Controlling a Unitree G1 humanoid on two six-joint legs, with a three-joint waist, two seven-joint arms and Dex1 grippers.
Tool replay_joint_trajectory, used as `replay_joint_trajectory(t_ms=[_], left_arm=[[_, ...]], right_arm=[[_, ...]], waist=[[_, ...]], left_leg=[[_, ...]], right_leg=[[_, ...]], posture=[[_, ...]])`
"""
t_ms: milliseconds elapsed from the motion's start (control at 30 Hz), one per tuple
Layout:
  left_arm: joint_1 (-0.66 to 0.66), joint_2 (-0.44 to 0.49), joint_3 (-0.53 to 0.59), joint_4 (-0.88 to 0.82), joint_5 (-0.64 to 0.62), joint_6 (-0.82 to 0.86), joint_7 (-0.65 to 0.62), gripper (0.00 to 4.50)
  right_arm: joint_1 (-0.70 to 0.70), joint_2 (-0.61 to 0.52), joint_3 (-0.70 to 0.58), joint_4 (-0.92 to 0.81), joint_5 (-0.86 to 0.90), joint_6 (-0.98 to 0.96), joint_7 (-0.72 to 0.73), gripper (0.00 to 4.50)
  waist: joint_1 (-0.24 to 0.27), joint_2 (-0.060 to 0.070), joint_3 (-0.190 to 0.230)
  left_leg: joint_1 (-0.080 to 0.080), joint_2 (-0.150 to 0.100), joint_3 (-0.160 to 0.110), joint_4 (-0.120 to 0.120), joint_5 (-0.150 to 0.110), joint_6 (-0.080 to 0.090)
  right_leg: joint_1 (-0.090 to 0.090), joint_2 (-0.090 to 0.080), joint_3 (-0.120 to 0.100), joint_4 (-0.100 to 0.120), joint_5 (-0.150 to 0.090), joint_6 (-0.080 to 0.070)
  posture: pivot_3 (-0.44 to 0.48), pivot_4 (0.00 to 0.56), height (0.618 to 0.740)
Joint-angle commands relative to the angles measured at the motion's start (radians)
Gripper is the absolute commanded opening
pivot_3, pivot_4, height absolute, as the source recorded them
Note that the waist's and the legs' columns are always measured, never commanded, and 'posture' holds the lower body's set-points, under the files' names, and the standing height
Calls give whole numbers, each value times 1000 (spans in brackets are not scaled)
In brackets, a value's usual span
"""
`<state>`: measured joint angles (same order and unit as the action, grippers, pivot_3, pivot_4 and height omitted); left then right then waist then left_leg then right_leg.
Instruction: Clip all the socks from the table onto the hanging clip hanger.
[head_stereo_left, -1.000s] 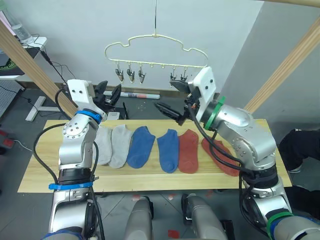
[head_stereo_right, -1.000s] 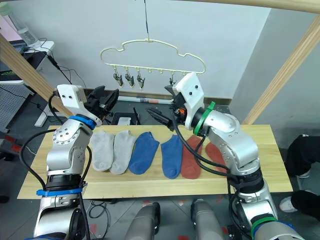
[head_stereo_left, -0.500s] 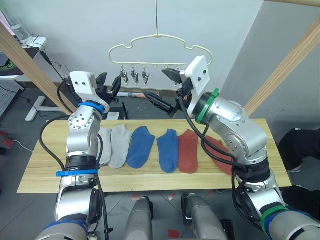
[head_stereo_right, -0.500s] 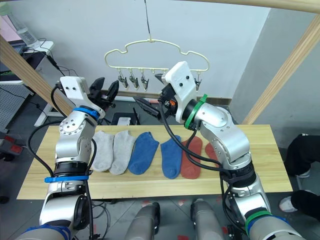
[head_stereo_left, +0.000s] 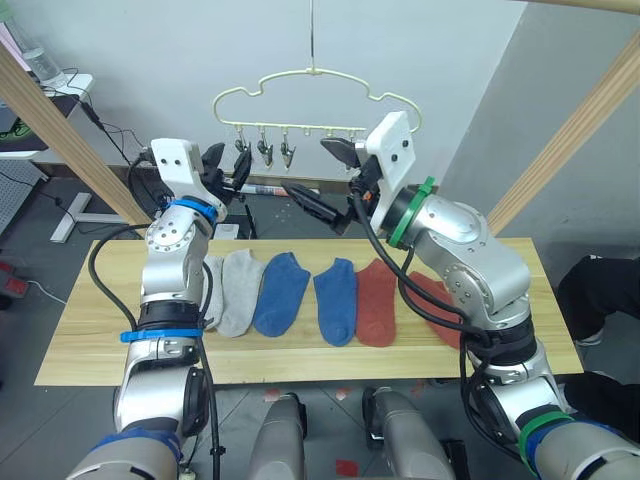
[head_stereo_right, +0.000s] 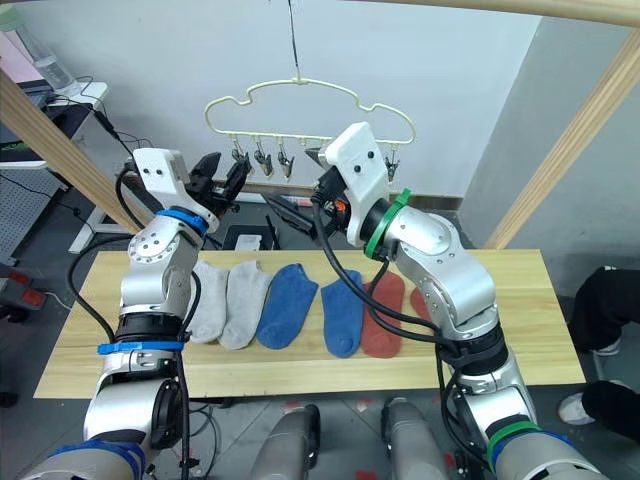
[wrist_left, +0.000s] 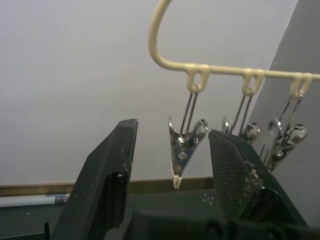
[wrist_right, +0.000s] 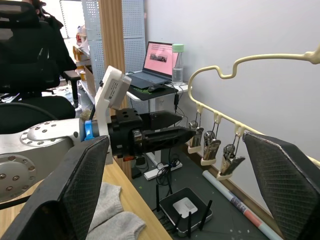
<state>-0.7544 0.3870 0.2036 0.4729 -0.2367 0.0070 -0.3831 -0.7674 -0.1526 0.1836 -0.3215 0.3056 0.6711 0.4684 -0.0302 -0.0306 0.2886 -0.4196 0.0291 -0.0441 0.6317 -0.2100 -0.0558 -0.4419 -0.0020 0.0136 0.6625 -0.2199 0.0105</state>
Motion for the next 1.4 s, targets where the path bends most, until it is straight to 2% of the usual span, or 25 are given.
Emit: replay_joint_trajectory(t_ms=[33,1400], left_arm=[[-30,1,1,11,9,-45,-6,2464],[-95,-9,0,140,28,-122,-25,2464]], right_arm=[[-13,4,-3,-54,9,1,-10,4500],[-17,-6,-11,-60,11,17,-19,4500]], waist=[[-1,0,0],[-2,0,0]], left_leg=[[0,0,0,0,0,0],[0,0,-1,0,0,0]], right_leg=[[0,0,0,0,0,0],[0,0,-1,0,0,0]], posture=[[-13,278,740],[-29,260,740]])
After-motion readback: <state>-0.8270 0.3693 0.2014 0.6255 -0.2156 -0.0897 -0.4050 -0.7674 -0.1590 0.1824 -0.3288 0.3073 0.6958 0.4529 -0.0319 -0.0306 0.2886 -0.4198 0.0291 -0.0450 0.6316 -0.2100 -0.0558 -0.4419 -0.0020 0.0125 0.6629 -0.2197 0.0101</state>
